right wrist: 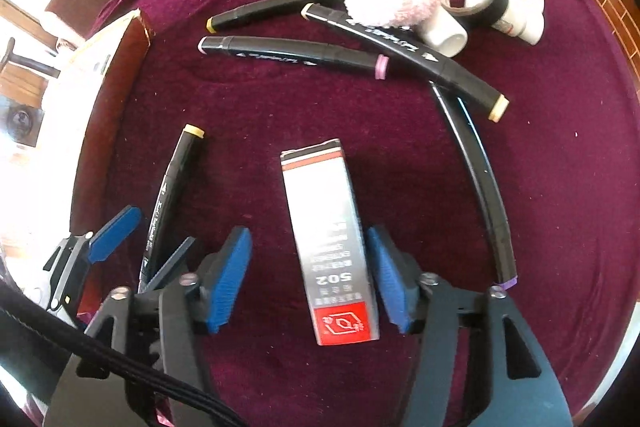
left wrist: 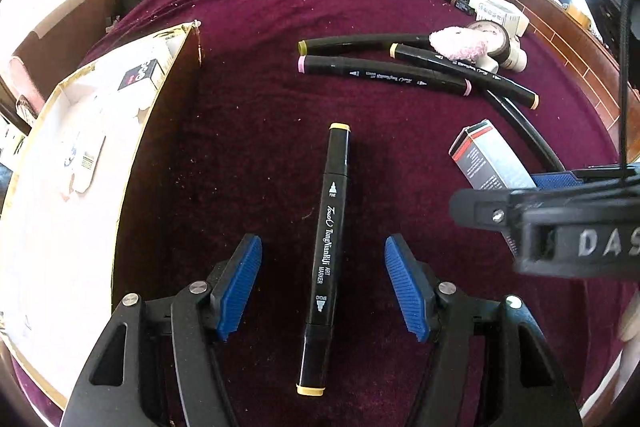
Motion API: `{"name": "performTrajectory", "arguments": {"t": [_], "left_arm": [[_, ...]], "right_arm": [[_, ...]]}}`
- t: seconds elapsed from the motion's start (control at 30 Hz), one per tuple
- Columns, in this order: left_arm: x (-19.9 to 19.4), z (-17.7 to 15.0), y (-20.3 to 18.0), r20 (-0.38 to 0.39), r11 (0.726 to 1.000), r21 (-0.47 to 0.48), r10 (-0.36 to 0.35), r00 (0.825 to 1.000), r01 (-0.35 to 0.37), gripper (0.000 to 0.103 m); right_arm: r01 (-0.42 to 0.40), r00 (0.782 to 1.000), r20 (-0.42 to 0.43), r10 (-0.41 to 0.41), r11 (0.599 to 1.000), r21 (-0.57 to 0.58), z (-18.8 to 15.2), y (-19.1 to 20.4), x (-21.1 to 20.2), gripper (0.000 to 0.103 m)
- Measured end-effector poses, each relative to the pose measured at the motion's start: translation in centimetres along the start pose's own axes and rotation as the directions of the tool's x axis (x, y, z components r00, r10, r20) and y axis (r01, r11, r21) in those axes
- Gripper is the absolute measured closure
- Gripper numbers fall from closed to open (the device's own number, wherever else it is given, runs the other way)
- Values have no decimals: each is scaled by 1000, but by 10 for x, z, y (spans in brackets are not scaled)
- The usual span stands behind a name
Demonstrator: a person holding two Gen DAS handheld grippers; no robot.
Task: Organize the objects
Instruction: 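Grasp a black marker with the left gripper while the right gripper grasps the small red-labelled box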
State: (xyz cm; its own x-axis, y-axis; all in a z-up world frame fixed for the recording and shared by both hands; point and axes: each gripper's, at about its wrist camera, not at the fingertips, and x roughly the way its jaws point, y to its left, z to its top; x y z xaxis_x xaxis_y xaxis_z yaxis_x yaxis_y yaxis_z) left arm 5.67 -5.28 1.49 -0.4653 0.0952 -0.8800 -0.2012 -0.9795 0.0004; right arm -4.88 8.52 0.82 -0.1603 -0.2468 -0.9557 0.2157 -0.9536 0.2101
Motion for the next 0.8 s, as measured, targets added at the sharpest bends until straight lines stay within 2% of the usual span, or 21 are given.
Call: {"name": "performTrajectory", "arguments": {"t": [0.2, 0.33, 0.43, 0.6, 0.67, 0.7, 0.73, 0.8], "left_arm": [[1, -1, -4, 16, 1000, 11, 1, 1000, -2, 39], [2, -2, -6, 23, 1000, 22, -4, 1000, 3, 31], [2, -4, -7, 37, 1000, 20, -1, 999, 0, 31], [1, -6, -5, 66, 1000, 18, 0, 998, -2, 29], [1, -7, -6, 72, 1000, 17, 0, 997, -2, 29], [2, -7, -5, 70, 1000, 20, -2, 998, 1, 27], [2, -6, -6, 71, 1000, 24, -2, 997, 0, 26], [2, -6, -6, 73, 1000, 20, -1, 997, -1, 26]], "right_arm": [[61, 998, 5, -61, 997, -41, -6, 11, 1, 30], [93, 996, 7, -92, 993, -74, -9, 19, 3, 22], [141, 990, 16, -140, 985, -99, -9, 27, 7, 21], [177, 984, 31, -175, 980, -92, -10, 28, 9, 17], [194, 981, 33, -191, 977, -85, -9, 27, 11, 12], [208, 978, 26, -207, 976, -68, -9, 23, 13, 0], [202, 979, 12, -202, 979, -25, -8, 15, 15, 0], [208, 978, 24, -208, 978, -25, -9, 14, 14, 0]]}}
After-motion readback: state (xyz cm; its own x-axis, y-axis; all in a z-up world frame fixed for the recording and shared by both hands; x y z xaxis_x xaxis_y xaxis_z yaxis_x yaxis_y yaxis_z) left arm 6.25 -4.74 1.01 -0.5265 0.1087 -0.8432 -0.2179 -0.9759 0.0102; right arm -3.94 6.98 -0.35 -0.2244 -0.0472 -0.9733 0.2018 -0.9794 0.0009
